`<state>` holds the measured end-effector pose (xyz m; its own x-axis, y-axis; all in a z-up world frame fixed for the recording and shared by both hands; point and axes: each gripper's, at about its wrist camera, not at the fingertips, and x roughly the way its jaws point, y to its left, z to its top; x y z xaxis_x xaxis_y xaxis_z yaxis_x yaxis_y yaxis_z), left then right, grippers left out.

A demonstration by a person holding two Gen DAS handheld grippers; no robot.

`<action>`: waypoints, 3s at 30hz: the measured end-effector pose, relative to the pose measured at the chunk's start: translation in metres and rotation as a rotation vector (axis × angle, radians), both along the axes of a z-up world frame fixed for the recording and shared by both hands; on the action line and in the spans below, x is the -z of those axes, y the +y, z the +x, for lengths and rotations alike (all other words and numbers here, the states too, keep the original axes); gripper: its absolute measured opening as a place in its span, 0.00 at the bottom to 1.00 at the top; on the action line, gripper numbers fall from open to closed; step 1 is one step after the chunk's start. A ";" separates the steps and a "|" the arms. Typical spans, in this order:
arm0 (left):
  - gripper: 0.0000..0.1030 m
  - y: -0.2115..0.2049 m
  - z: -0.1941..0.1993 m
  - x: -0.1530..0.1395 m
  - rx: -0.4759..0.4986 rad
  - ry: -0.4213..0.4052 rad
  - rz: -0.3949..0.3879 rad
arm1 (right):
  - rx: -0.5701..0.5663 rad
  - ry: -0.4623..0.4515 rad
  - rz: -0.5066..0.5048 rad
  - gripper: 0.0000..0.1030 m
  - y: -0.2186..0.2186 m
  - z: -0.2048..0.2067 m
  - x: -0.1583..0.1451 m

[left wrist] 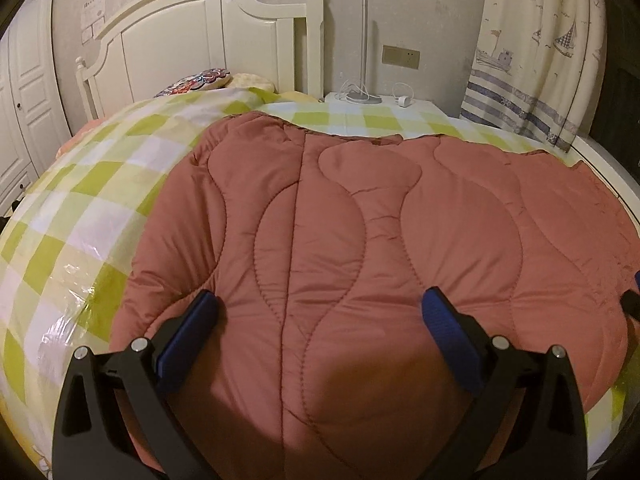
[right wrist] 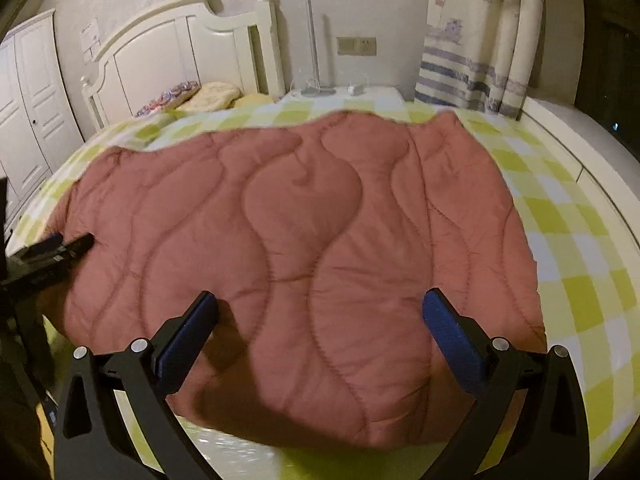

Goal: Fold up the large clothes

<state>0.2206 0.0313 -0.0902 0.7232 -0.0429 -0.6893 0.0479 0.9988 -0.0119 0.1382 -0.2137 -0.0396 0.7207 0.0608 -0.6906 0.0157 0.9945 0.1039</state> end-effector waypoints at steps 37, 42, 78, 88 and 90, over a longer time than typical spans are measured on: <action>0.98 -0.009 0.000 -0.030 0.059 0.001 -0.019 | 0.135 -0.023 0.219 0.95 -0.088 -0.027 -0.026; 0.98 0.006 0.050 -0.083 0.001 -0.071 0.012 | 0.057 -0.072 0.093 0.95 -0.060 0.039 -0.053; 0.98 0.033 0.162 -0.001 -0.099 0.119 0.132 | 0.007 0.023 0.639 0.79 -0.135 -0.087 0.015; 0.98 0.035 0.165 0.001 -0.089 0.136 0.107 | 0.059 0.098 0.623 0.81 -0.084 -0.038 0.042; 0.98 0.036 0.165 0.002 -0.088 0.136 0.100 | 0.117 0.055 0.598 0.83 -0.079 -0.026 0.041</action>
